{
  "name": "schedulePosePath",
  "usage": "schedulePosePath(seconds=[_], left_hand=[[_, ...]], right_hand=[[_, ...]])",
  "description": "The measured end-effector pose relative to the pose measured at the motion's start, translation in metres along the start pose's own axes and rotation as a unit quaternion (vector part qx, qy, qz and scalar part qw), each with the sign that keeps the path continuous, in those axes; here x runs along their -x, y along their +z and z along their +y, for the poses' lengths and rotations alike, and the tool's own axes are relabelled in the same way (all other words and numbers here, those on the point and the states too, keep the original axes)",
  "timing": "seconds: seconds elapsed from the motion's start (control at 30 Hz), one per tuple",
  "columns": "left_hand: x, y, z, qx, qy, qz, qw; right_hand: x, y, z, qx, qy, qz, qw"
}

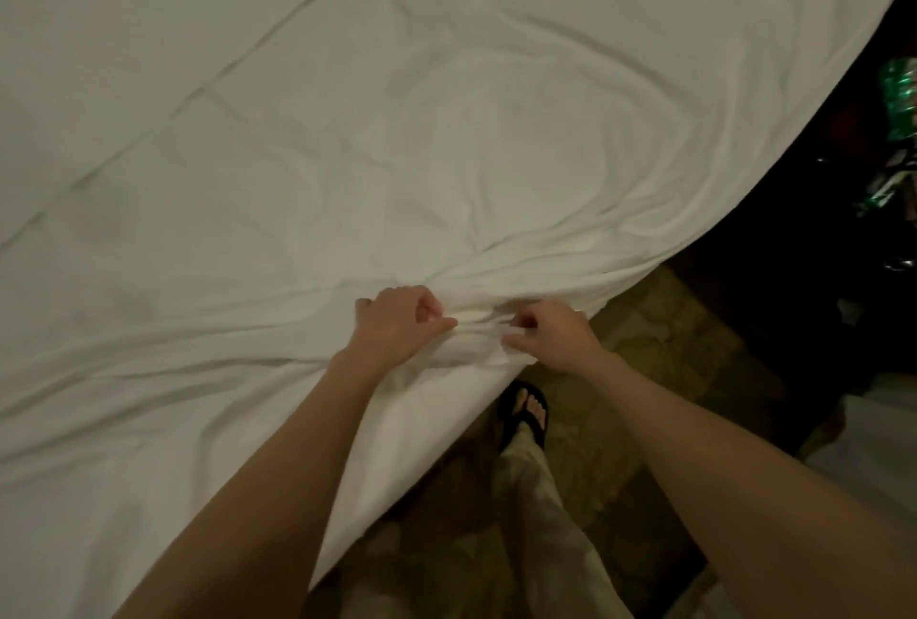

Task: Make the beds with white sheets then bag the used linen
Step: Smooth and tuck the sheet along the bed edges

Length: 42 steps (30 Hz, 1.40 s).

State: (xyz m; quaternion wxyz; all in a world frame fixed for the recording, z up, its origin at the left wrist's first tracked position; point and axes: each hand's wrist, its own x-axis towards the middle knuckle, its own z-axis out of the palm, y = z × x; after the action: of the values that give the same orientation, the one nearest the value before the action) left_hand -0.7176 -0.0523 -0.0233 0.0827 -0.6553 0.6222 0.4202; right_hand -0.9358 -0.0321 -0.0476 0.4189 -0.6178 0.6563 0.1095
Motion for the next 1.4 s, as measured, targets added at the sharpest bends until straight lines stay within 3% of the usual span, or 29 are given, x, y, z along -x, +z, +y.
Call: schedulePosePath(seconds=[0.07, 0.17, 0.37, 0.53, 0.8, 1.07, 1.27, 1.4], left_hand=[[-0.001, 0.007, 0.004, -0.017, 0.021, -0.033, 0.999], [-0.002, 0.009, 0.011, 0.023, 0.029, -0.043, 0.998], [-0.016, -0.036, 0.025, 0.12, 0.047, 0.102, 0.986], [-0.048, -0.09, 0.02, 0.149, 0.017, 0.182, 0.972], [-0.103, -0.168, -0.009, 0.156, -0.007, 0.273, 0.949], [-0.16, -0.212, -0.057, 0.146, -0.067, 0.287, 0.945], [-0.212, -0.249, -0.093, 0.117, -0.101, 0.314, 0.937], [-0.249, -0.264, -0.105, 0.071, -0.128, 0.299, 0.943]], right_hand=[[-0.003, -0.018, 0.009, -0.028, -0.045, -0.038, 0.998], [-0.013, -0.046, 0.008, -0.066, -0.111, -0.029, 0.991], [-0.042, -0.1, -0.03, -0.154, -0.173, 0.064, 0.971], [-0.087, -0.152, -0.091, -0.143, -0.188, 0.105, 0.966], [-0.171, -0.234, -0.183, -0.044, -0.219, 0.111, 0.968], [-0.267, -0.249, -0.249, 0.044, -0.257, 0.115, 0.958], [-0.337, -0.276, -0.307, 0.198, -0.336, 0.093, 0.916], [-0.382, -0.28, -0.322, 0.279, -0.342, 0.066, 0.895]])
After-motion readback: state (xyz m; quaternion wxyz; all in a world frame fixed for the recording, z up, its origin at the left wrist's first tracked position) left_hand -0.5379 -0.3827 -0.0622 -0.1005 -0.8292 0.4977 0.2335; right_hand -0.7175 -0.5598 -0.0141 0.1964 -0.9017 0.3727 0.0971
